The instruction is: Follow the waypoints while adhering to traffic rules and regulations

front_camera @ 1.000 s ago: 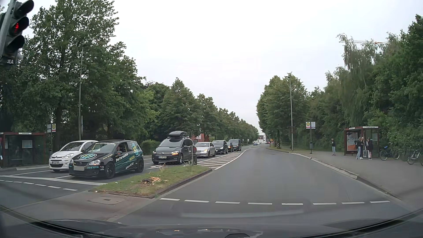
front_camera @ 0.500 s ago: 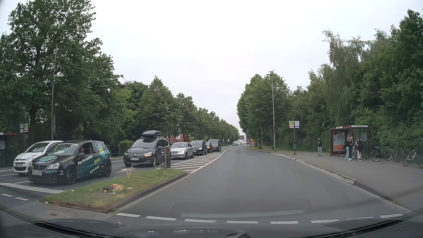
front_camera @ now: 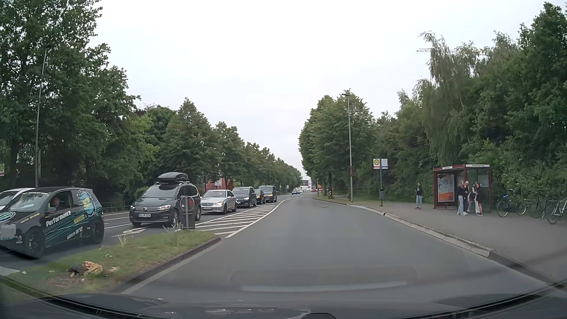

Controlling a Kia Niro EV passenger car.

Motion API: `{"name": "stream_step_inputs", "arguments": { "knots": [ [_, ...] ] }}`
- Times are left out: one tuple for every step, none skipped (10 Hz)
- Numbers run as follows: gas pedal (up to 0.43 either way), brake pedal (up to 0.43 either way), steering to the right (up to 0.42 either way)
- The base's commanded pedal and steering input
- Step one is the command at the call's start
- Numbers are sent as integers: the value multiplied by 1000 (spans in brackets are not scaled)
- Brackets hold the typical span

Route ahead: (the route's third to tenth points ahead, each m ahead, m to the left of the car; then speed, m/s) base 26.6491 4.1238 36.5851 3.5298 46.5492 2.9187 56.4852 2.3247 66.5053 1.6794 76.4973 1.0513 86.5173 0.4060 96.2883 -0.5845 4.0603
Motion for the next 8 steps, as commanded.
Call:
{"name": "stream_step_inputs", "arguments": {
  "knots": [
    [299,0,61],
    [299,0,47],
    [299,0,40],
    [299,0,40],
    [299,0,39],
    [299,0,33],
    [299,0,26],
    [299,0,21]
  ]
}}
